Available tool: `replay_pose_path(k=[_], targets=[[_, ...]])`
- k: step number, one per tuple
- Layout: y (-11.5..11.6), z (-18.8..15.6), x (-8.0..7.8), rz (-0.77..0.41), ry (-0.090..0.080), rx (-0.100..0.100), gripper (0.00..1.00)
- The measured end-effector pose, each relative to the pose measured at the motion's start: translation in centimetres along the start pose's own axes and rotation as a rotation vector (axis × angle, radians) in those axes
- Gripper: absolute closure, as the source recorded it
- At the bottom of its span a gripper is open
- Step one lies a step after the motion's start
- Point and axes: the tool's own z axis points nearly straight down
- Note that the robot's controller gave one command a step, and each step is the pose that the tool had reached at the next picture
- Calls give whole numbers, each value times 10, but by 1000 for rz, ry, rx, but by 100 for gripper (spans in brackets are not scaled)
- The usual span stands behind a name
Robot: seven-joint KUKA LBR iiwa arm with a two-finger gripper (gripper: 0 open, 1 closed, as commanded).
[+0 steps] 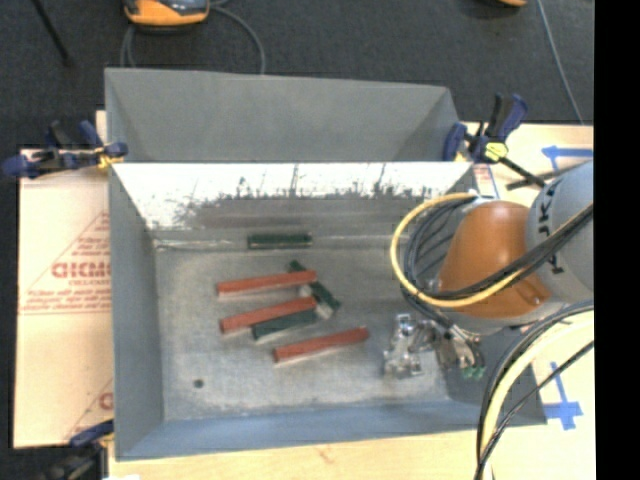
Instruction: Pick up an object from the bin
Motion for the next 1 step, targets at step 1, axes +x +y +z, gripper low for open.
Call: replay_pose_path(k=[1], targets=[[0,1,-8,0,-38,6,0]])
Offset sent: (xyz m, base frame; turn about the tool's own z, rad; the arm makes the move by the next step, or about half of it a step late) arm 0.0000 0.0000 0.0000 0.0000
